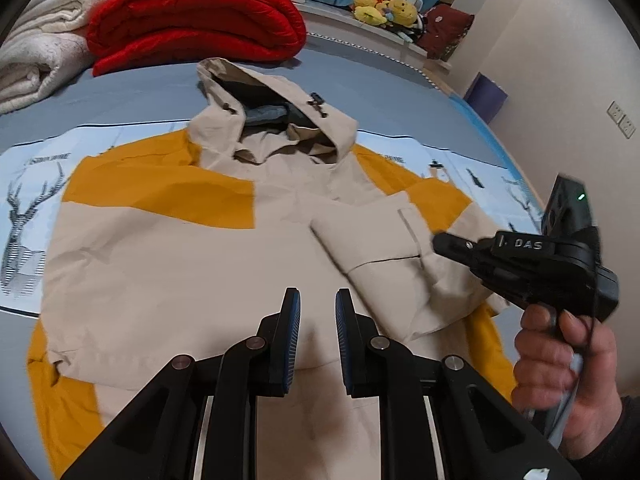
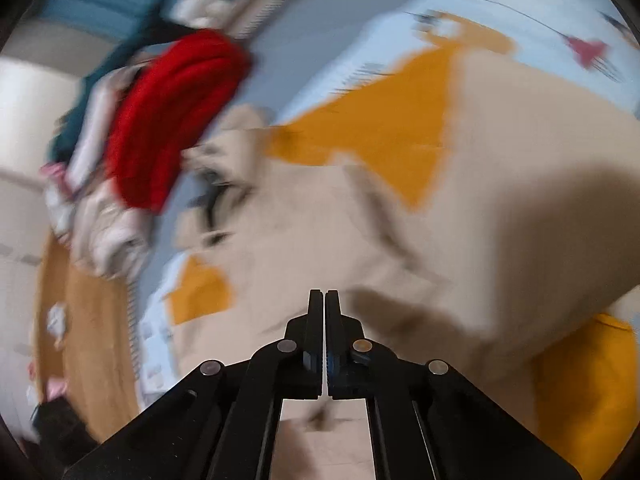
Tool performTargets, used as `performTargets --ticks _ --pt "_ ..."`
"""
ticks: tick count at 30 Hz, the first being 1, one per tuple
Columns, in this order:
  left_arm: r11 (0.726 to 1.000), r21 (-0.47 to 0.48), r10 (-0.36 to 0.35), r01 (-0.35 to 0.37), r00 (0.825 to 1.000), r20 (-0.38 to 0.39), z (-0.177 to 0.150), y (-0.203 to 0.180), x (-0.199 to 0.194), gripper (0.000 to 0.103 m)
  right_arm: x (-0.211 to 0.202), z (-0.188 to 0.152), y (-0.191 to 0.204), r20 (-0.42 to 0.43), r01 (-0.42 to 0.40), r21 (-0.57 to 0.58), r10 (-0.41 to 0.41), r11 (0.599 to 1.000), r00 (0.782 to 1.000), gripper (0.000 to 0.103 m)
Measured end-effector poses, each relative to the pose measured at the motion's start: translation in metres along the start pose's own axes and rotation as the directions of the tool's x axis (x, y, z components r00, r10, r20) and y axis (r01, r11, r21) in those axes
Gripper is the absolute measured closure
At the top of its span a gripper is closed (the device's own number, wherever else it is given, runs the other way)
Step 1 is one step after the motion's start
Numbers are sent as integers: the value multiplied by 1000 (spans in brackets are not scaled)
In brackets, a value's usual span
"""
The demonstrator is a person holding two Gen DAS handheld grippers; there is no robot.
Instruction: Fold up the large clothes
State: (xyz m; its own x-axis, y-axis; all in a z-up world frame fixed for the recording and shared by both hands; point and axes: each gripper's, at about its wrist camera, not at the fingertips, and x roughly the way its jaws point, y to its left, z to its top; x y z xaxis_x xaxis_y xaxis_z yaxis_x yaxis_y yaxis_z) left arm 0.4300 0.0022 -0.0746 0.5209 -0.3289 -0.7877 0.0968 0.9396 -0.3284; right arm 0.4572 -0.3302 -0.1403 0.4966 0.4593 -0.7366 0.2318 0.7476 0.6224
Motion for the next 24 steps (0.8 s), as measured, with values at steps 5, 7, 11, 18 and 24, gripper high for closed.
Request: performTargets --ticks 5,7,11,18,24 --pt "1000 12 -5 5 1000 -15 -2 -7 6 87 -3 -5 24 26 130 -117 -127 985 992 99" --pt "1000 10 -3 3 1000 -17 -2 -5 5 87 -3 0 6 40 215 -66 -213 974 976 89" --pt "1000 -5 2 -2 1000 -24 -1 1 5 87 -7 8 -52 -6 266 171 -269 949 963 50" --pt "1000 12 -17 17 999 -43 -4 -4 9 87 9 9 -76 -54 150 272 -141 950 989 51" --pt "998 26 -48 50 998 -46 -5 -10 9 85 12 4 -46 -9 45 197 -44 979 999 94"
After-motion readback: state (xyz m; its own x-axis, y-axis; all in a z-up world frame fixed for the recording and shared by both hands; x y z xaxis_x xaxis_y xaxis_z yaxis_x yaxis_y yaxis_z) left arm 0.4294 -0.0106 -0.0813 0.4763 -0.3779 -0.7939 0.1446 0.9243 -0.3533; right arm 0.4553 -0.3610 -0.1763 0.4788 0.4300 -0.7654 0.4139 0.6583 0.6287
